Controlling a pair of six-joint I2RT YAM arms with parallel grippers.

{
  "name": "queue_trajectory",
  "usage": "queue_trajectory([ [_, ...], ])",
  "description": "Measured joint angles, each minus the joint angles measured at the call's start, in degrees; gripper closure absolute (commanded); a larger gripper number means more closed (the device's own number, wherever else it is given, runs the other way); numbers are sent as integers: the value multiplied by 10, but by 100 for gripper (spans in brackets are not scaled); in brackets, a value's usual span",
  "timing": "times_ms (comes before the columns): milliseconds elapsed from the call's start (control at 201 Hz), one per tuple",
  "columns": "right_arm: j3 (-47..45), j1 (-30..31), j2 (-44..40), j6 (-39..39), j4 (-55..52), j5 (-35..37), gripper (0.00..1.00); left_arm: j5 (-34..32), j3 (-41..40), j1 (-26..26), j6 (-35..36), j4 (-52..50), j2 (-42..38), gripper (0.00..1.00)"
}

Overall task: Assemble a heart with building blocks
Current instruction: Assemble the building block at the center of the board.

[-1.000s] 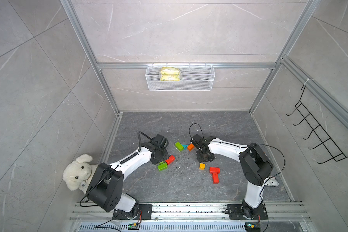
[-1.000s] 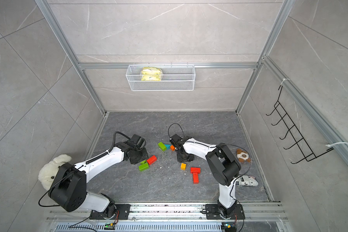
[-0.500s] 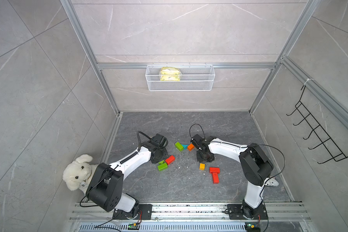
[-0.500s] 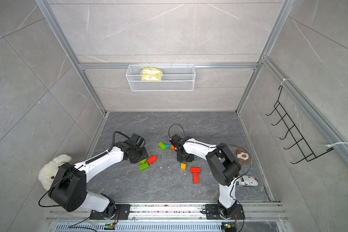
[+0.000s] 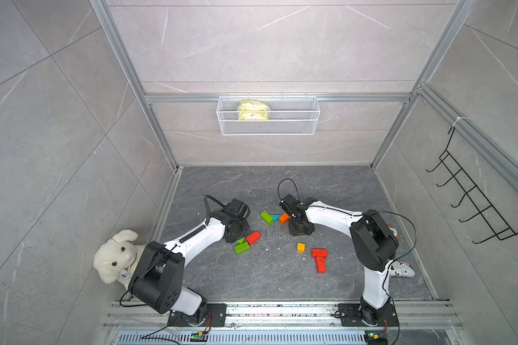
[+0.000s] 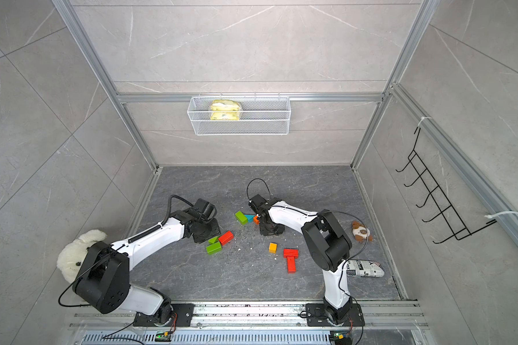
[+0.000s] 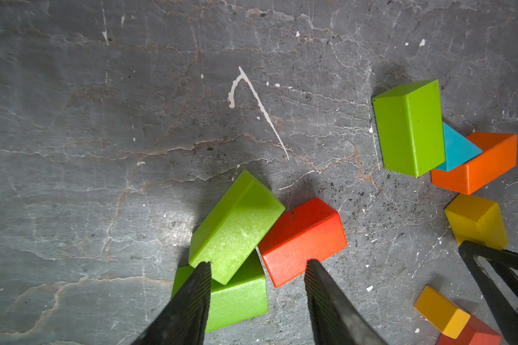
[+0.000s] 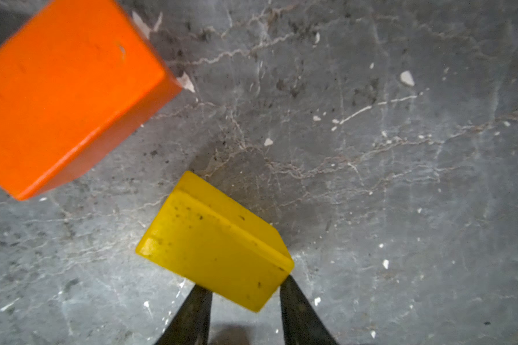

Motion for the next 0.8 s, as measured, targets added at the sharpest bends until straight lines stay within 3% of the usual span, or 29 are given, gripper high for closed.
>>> queue_trajectory([
  [802,64,-6,53,37,-17,0,59,5,0,4,9,5,3,45],
])
